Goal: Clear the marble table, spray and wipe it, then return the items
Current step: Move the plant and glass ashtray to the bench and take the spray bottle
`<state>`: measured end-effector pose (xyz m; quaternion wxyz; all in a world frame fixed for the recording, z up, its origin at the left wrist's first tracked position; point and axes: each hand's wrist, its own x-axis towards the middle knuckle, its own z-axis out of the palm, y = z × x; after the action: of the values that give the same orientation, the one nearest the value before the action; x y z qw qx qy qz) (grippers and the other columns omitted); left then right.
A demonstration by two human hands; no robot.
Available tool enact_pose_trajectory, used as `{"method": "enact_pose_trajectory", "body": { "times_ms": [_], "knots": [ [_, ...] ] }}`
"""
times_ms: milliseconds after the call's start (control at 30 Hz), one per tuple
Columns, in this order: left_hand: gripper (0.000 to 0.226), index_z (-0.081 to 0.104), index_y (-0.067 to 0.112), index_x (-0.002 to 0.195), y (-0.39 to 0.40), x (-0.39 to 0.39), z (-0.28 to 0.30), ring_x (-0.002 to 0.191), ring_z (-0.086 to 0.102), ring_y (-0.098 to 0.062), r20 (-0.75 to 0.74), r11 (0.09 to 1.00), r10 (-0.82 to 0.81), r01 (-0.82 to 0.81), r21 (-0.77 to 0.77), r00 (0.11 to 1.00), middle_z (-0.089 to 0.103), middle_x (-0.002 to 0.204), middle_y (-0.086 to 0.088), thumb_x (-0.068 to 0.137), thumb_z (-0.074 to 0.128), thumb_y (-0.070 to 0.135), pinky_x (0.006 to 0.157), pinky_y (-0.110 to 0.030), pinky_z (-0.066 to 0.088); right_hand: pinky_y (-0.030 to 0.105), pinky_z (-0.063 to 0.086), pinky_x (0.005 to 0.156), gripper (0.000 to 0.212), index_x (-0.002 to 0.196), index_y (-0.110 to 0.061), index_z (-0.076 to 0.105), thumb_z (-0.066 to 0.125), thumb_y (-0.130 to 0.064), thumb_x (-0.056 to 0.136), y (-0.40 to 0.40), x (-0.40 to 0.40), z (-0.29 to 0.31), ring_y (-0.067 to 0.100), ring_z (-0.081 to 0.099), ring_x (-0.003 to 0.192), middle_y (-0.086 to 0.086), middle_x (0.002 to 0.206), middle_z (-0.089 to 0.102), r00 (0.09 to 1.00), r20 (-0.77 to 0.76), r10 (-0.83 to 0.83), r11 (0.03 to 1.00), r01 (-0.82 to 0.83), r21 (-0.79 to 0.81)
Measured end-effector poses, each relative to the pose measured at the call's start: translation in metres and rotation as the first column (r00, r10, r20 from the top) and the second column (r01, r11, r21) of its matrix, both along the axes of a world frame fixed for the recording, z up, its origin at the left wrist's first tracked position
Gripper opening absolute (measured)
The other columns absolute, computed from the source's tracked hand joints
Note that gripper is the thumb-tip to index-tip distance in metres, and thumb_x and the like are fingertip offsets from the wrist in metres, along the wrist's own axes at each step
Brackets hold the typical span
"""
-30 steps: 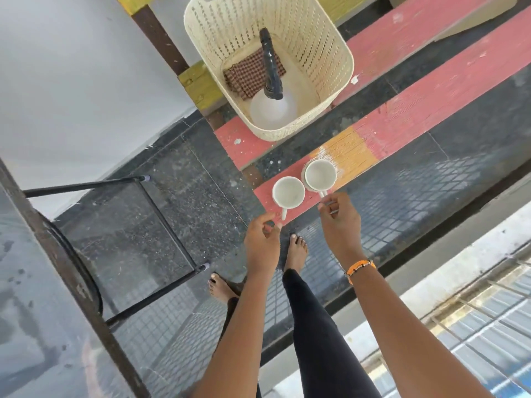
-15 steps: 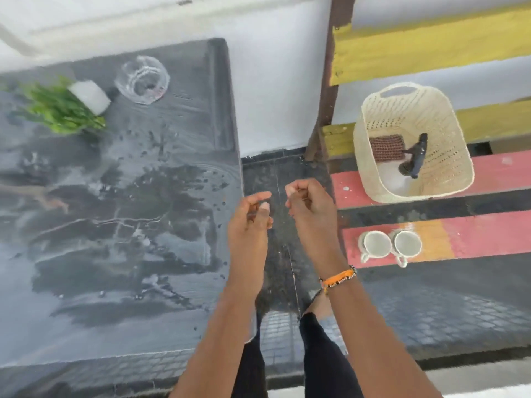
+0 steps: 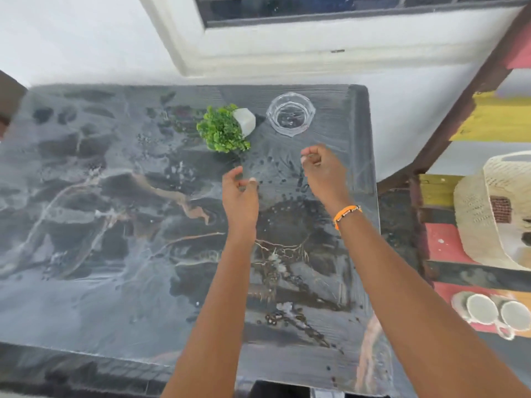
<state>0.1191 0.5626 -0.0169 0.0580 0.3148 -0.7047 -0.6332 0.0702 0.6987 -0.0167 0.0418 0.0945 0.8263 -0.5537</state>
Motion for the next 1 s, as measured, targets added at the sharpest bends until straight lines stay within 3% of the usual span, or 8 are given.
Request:
{"method": "enact_pose_trajectory", "body": {
  "times_ms": [67, 167, 300, 467, 633, 767, 867, 1000],
  "knots": [
    [0.045, 0.036, 0.014, 0.133, -0.016, -0.024, -0.001, 0.083, 0.052, -0.014, 0.039, 1.000, -0.005, 0.006, -0.023, 0.999, 0.048, 0.104, -0.003, 0.092, 0.054, 0.013, 0.074, -0.019, 0.044, 0.030, 0.041, 0.076, 0.028, 0.119, -0.012, 0.055, 0.050, -0.010, 0.092, -0.011, -0.022, -0.003, 0.017, 0.049, 0.076, -0.007, 0.076, 0.051, 1.000, -0.003, 0.027, 0.995, -0.027, 0.092],
    [0.069, 0.023, 0.010, 0.142, -0.033, -0.053, -0.001, 0.119, 0.044, -0.024, 0.075, 0.994, 0.022, -0.013, -0.107, 0.997, 0.037, 0.132, -0.010, 0.086, 0.063, 0.014, 0.100, -0.035, 0.040, 0.029, 0.042, 0.086, 0.048, 0.138, -0.020, 0.041, 0.048, -0.011, 0.091, -0.021, -0.046, -0.007, 0.020, 0.054, 0.090, 0.010, 0.121, 0.048, 0.997, 0.028, 0.077, 0.967, -0.082, 0.241],
    [0.096, 0.005, 0.012, 0.148, -0.046, -0.082, -0.003, 0.133, 0.030, -0.033, 0.131, 0.982, -0.033, 0.057, -0.178, 0.991, 0.020, 0.146, -0.017, 0.080, 0.072, 0.021, 0.111, -0.044, 0.029, 0.044, 0.043, 0.099, 0.050, 0.143, -0.020, 0.035, 0.046, -0.018, 0.095, -0.029, -0.066, -0.012, 0.036, 0.053, 0.112, 0.020, 0.138, 0.033, 0.981, 0.135, 0.141, 0.899, -0.184, 0.398],
    [0.086, 0.025, 0.009, 0.138, -0.056, -0.106, -0.005, 0.127, 0.039, -0.031, 0.085, 0.975, 0.000, 0.018, -0.221, 0.996, 0.037, 0.138, -0.016, 0.072, 0.078, 0.025, 0.108, -0.045, 0.033, 0.038, 0.046, 0.082, 0.028, 0.118, -0.006, 0.050, 0.045, -0.023, 0.096, -0.034, -0.066, -0.016, 0.035, 0.057, 0.099, 0.018, 0.123, 0.045, 0.996, 0.077, 0.040, 0.899, -0.069, 0.432],
    [0.053, 0.035, 0.014, 0.102, -0.065, -0.115, -0.005, 0.096, 0.059, -0.025, 0.034, 0.987, 0.041, -0.035, -0.160, 0.999, 0.056, 0.109, -0.012, 0.071, 0.077, 0.018, 0.081, -0.037, 0.053, 0.031, 0.035, 0.068, 0.022, 0.111, 0.000, 0.050, 0.047, -0.014, 0.093, -0.032, -0.062, -0.019, 0.025, 0.047, 0.084, 0.018, 0.118, 0.052, 0.988, 0.023, -0.155, 0.869, 0.125, 0.478],
    [0.049, 0.035, 0.014, 0.099, -0.063, -0.111, -0.008, 0.096, 0.056, -0.028, -0.031, 0.989, 0.015, -0.020, -0.146, 0.999, 0.050, 0.113, -0.018, 0.070, 0.073, 0.004, 0.072, -0.031, 0.052, 0.031, 0.039, 0.068, 0.038, 0.116, 0.002, 0.042, 0.061, -0.011, 0.086, -0.030, -0.067, -0.015, 0.032, 0.058, 0.094, 0.017, 0.110, 0.058, 0.955, 0.049, -0.293, 0.901, 0.259, 0.349],
    [0.049, 0.033, 0.014, 0.099, -0.058, -0.106, -0.008, 0.095, 0.049, -0.026, -0.056, 0.980, -0.027, 0.015, -0.200, 0.998, 0.042, 0.112, -0.012, 0.071, 0.070, -0.002, 0.073, -0.029, 0.048, 0.037, 0.053, 0.073, 0.042, 0.111, -0.004, 0.042, 0.069, -0.010, 0.079, -0.025, -0.072, -0.014, 0.030, 0.065, 0.087, 0.004, 0.082, 0.053, 0.901, 0.200, -0.386, 0.915, 0.345, 0.208],
    [0.051, 0.033, 0.018, 0.108, -0.051, -0.099, -0.005, 0.097, 0.051, -0.020, -0.050, 0.991, -0.080, 0.075, -0.110, 0.995, 0.041, 0.117, -0.008, 0.075, 0.065, -0.004, 0.072, -0.023, 0.048, 0.028, 0.046, 0.051, 0.028, 0.073, -0.015, 0.042, 0.069, -0.019, 0.079, -0.016, -0.064, -0.017, 0.028, 0.072, 0.074, 0.000, 0.059, 0.054, 0.883, 0.266, -0.387, 0.922, 0.379, 0.082]
  ]
}}
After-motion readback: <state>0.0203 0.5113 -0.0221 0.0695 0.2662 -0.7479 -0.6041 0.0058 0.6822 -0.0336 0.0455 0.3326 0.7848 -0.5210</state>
